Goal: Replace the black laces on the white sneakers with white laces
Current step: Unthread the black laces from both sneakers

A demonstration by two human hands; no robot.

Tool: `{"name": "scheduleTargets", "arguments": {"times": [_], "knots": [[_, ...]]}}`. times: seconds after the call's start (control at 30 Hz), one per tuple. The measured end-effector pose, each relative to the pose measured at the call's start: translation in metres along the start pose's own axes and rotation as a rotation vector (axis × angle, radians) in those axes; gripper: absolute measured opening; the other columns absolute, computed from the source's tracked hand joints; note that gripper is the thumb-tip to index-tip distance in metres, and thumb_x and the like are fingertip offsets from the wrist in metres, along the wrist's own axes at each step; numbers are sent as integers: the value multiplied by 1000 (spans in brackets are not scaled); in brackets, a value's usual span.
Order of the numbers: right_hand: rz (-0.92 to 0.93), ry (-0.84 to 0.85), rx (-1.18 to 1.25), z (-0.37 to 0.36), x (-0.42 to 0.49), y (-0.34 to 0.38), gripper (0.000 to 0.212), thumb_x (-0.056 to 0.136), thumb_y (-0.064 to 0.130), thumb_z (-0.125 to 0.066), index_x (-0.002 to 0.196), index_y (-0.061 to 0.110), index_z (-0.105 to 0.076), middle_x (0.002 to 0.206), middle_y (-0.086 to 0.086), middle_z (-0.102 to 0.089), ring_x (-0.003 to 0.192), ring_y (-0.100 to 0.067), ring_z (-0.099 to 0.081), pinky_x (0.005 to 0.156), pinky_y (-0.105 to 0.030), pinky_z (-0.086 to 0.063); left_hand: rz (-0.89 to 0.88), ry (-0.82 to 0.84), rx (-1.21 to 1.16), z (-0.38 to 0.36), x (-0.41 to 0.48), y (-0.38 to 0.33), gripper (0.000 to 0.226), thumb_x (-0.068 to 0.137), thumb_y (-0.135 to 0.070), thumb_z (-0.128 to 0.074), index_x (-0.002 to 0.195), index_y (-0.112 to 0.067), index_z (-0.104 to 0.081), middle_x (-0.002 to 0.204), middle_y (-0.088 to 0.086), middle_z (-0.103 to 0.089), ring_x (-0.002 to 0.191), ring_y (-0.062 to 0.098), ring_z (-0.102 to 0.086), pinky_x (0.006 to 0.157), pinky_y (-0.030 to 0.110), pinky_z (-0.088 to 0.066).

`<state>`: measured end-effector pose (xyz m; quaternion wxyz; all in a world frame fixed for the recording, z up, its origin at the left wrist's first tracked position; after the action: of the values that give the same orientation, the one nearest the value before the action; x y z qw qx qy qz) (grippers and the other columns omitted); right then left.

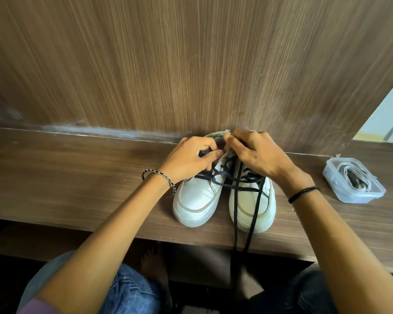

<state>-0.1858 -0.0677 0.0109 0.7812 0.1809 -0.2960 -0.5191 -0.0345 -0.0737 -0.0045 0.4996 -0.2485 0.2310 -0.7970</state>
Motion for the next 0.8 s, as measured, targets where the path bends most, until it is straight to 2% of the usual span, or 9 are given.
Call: {"name": "scheduleTargets", "arguments": {"times": [0.07,0.17,0.27,0.33,0.47,0.6,0.73,0.77,0.8], "knots": [[4,8,10,0,0,1,34,109,36,-46,93,16,-67,82,-9,-71,75,-21,-66,71,-35,-51,26,-113,178,-1,2,-2,26,103,-33,-55,87,-13,-60,73,7,-65,75,29,-60,55,35,-40],[9,9,12,1,-1,2,33,107,36,-50,92,12,-67,78,-11,-69,67,-19,-62,63,-29,-50,15,-258,329,-6,3,-6,21,102,-28,-52,86,-14,-53,73,14,-59,74,42,-63,58,40,-47],[4,15,28,1,-1,0,28,103,34,-60,86,12,-64,71,-6,-65,59,-8,-56,55,-18,-45,49,-329,91,5,4,1,27,101,-31,-54,78,-16,-57,60,2,-58,63,26,-62,55,36,-43],[-11,19,25,3,-1,-3,24,99,32,-66,84,14,-64,69,3,-64,59,0,-56,56,-13,-44,99,-369,-108,21,3,8,30,101,-34,-56,77,-19,-63,57,-3,-61,54,13,-58,54,31,-43],[-34,20,20,6,-1,-8,17,93,30,-73,84,16,-67,79,4,-71,70,-3,-65,62,-18,-50,184,-401,-427,42,-3,23,32,99,-36,-63,71,-19,-65,46,-12,-50,44,2,-44,46,20,-32],[-15,5,2,3,1,-9,15,88,29,-77,82,18,-69,82,4,-74,78,-10,-69,73,-34,-57,176,-435,-459,51,-8,27,34,97,-37,-64,70,-17,-66,46,-11,-49,47,5,-46,57,26,-36],[106,-39,-101,-2,2,13,11,88,26,-77,85,17,-71,80,15,-62,89,-9,-54,77,-14,-42,166,-418,-441,53,-5,30,34,97,-41,-63,73,-17,-68,48,-8,-54,50,6,-50,65,31,-42],[139,-23,-134,-7,2,18,11,88,29,-75,85,19,-73,80,16,-62,93,-12,-53,83,-17,-43,160,-400,-444,53,-3,30,34,98,-40,-62,74,-17,-69,49,-6,-56,51,7,-51,66,33,-43],[155,13,-170,-14,2,21,14,88,35,-71,84,22,-74,80,15,-64,95,-15,-55,89,-27,-45,156,-373,-448,52,-2,30,34,99,-39,-62,75,-16,-69,50,-5,-57,52,9,-52,66,34,-44]]}}
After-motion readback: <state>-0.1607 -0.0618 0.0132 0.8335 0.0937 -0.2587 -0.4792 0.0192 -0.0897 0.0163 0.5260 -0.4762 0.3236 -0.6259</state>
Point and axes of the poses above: each hand's wrist, its own x-axis towards the middle knuckle, its own z-axis out of the back of the hand, y = z × x, the point moved 7 cm from there along x, towards the middle knuckle
